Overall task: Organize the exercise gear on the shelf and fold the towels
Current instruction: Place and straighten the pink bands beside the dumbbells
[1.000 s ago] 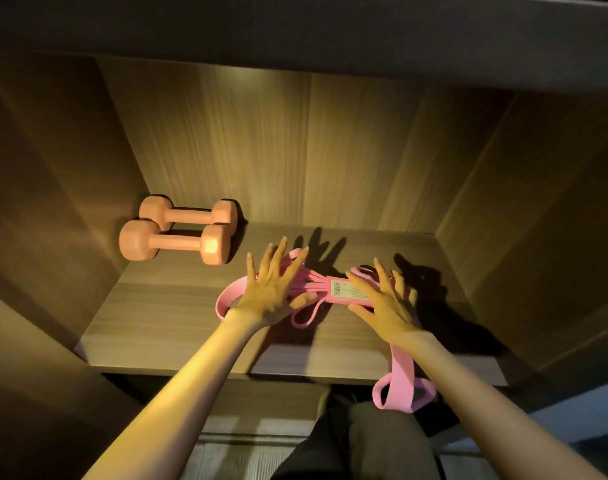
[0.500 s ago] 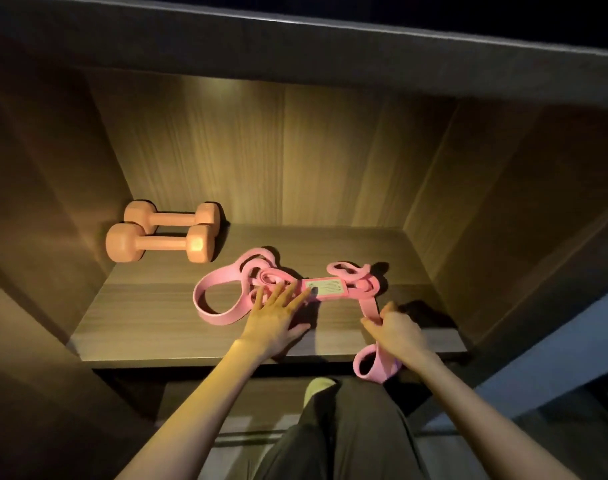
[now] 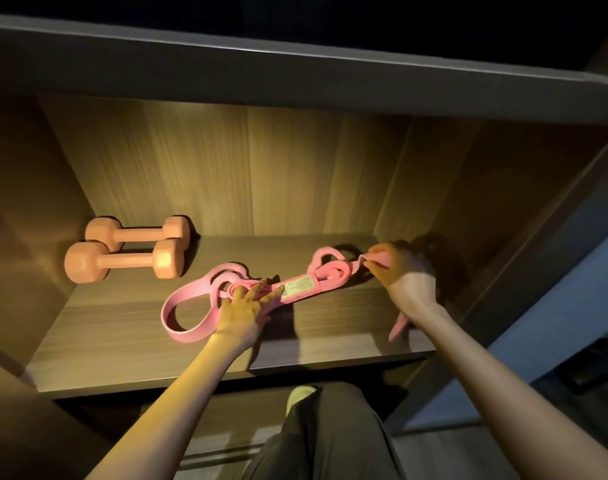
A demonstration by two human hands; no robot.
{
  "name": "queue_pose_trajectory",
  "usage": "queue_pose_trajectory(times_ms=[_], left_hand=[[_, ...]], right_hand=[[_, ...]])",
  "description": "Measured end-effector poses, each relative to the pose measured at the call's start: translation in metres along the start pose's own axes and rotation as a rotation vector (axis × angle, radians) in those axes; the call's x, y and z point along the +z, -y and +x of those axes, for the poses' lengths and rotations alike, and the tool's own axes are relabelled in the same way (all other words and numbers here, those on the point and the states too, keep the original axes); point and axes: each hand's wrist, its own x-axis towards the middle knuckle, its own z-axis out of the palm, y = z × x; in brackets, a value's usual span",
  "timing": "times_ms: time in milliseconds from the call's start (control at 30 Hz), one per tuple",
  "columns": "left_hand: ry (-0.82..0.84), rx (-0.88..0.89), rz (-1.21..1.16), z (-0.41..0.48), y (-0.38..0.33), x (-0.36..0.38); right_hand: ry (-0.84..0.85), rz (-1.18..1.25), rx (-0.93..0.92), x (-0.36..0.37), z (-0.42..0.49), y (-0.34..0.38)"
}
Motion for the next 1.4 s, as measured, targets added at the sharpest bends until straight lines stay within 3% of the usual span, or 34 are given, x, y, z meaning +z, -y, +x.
queue_pose_trajectory(times_ms=[200,367,567,700,867,967,1067,1300,1400], left_hand=[[-0.008,0.054,-0.105,-0.004,0.011,0.011],[-0.134,0.128,-0.321,-0.016,0.023,0.016],[-0.366,-0.026,-0.452,-0.03,0.036,0.006],[-0.438,-0.133,-0.413,-0.044,0.055,0.008],[-0.315,-0.318,-0.377,-0.061,0.075,0.018],[-0.231,-0.348,-0.454,-0.068,0.085,0.024],[-0.265,-0.302,-0.547,-0.073,0.091,0.03],[-0.416,-0.276,-0.641,-0.066,0.102,0.033],[-0.455,-0.289,-0.707,-0.061,0.098,0.033]], right_hand=[[-0.057,-0.234,-0.108,0.028,0.018,-0.005],[0.086,-0.377,-0.066,0.061,0.024,-0.015],[0.053,-0.488,-0.051,0.07,0.018,-0.008],[0.079,-0.557,-0.19,0.063,0.013,0.014],[0.335,-0.44,-0.405,0.079,-0.002,0.049],[0.507,-0.328,-0.363,0.102,-0.004,0.062],[0.618,-0.265,-0.289,0.123,-0.001,0.062],[0.538,-0.292,-0.276,0.14,0.01,0.058],[0.406,-0.194,-0.303,0.133,0.017,0.057]])
